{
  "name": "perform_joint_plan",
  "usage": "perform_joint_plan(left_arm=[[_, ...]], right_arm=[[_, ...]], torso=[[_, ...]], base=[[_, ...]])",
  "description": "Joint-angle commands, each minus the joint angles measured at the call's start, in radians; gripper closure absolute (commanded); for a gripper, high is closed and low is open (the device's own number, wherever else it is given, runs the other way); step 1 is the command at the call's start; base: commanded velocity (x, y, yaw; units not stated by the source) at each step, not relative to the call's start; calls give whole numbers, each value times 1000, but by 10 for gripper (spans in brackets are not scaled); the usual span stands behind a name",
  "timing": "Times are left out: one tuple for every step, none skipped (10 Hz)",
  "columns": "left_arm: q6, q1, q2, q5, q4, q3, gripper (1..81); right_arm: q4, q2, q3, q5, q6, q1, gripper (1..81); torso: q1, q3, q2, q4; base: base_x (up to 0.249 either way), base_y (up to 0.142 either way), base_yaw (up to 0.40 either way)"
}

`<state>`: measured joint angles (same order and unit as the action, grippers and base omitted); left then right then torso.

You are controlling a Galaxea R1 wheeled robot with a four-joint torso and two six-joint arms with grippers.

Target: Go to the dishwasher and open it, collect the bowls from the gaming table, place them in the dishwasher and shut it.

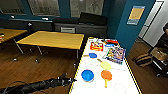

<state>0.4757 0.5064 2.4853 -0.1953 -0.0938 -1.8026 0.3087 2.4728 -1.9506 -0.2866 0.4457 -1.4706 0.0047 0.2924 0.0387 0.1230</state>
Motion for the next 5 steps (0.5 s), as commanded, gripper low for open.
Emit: perform_joint_plan(left_arm=[[6,-176,17,-7,-10,-9,10],[6,-183,34,-7,-9,-24,10],[6,-189,64,-7,-4,-41,10],[6,-191,86,-7,-1,-47,10],[6,-191,119,-7,-1,-61,10]], right_arm=[[21,-38,12,41,1,29,811],[21,-38,12,41,1,28,811],[21,-36,9,41,1,28,811],[21,-36,9,41,1,29,811],[21,-36,9,41,1,29,811]], torso=[[0,0,0,0],[0,0,0,0],[0,0,0,0],[0,0,0,0],[0,0,0,0]], base=[[0,0,0],[0,0,0],[0,0,0],[0,0,0],[0,0,0]])
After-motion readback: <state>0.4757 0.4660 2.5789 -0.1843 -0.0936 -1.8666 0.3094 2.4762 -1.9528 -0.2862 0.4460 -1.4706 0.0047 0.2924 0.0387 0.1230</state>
